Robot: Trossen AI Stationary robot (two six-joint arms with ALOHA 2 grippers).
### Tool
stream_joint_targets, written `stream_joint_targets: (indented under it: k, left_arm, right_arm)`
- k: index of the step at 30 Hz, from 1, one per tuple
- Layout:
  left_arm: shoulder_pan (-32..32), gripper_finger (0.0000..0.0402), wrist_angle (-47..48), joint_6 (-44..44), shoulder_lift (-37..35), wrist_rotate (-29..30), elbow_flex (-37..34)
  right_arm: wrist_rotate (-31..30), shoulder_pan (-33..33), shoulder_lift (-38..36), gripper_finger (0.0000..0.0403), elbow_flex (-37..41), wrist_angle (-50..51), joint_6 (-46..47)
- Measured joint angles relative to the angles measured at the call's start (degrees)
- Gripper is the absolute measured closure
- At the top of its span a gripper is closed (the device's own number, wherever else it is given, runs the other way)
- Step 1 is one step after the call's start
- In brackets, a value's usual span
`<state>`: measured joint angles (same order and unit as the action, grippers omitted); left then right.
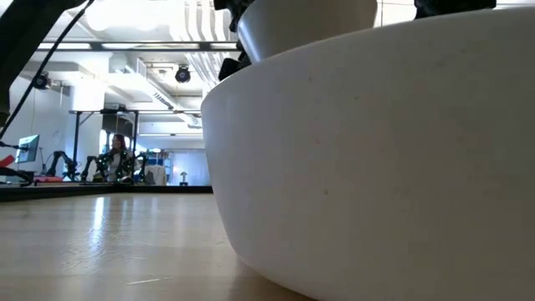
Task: Nest bowls inside each other
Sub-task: Stack the light grey bowl on top of the white bowl
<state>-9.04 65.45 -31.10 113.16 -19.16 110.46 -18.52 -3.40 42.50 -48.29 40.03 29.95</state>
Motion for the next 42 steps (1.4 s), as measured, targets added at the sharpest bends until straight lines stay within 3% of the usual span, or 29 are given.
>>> stream_joint_targets:
  k: [9,16,33,42]
  left_arm:
    - [0.3,0.0402,1.4,-0.2,0.1,5.9,-2.3]
    - [0.5,0.0399,-0.4,1.7,0.1,6.0,-3.8]
    - [1.0,0.0235,-0.7,1.9,-1.1,6.0,-3.8]
    - [1.0,0.0206,-0.6,3.0,-2.0,6.5,-3.9]
  right_arm:
    - [0.2,0.0,0.0,0.0319,0.0,0.0,0.0]
    - [0.6,0.0,0.0,0.0319,0.0,0.0,2.7]
    - [2.9,0.2,0.0,0.0319,0.0,0.0,4.5]
    - [3.5,0.2,0.0,0.0319,0.0,-0.1,5.1]
